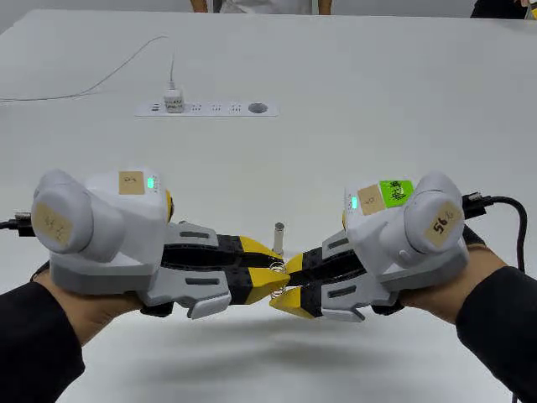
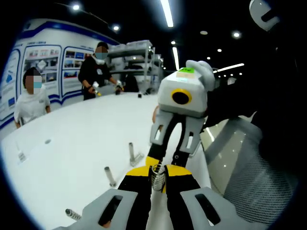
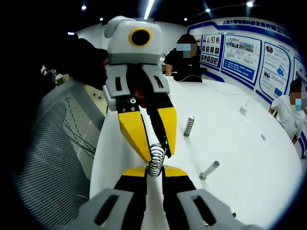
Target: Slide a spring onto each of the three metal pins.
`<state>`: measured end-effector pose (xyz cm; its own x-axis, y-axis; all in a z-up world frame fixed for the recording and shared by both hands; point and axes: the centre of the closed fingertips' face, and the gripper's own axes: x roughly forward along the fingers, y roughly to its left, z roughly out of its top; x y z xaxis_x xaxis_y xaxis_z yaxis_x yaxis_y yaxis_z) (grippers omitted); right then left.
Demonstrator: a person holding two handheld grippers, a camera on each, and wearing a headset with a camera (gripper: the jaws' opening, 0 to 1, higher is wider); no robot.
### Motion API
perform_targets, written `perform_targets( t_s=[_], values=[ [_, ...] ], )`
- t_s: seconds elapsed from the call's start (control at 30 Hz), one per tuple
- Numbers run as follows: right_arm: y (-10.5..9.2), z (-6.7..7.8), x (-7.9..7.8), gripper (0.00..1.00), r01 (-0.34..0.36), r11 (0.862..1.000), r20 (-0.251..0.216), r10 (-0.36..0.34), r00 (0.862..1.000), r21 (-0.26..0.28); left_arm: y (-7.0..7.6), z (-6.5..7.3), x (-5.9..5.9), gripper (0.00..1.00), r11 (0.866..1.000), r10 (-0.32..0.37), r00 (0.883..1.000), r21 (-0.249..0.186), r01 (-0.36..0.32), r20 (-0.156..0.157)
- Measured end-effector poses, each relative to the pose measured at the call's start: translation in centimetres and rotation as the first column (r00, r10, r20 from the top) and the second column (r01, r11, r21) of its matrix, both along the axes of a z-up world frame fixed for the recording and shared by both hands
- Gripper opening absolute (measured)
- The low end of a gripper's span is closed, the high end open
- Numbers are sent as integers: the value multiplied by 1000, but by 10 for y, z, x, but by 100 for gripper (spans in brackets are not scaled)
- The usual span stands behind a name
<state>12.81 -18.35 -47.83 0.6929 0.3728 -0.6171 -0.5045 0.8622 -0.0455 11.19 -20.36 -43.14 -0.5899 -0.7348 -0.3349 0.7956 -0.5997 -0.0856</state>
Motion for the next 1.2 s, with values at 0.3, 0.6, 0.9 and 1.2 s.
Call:
perform_targets(
  t_s=[0.3, 0.6, 0.9, 1.2],
  values=[
    [-11, 1, -9, 21, 51, 999, 8, -51, 999, 11, -9, 4, 8, 10, 999, 36, 999, -6, -36, 1],
    [-34, 9, -24, 25, 136, 990, 34, -137, 990, 20, -24, 5, 19, 10, 995, 97, 995, -4, -97, 8],
    [-59, 9, -41, 29, 230, 972, 50, -232, 971, 41, -41, 11, 35, 10, 985, 171, 985, -15, -171, 5],
    [-77, 9, -55, 37, 296, 954, 60, -299, 952, 53, -52, 14, 45, 10, 975, 220, 975, -14, -220, 0]
  ],
)
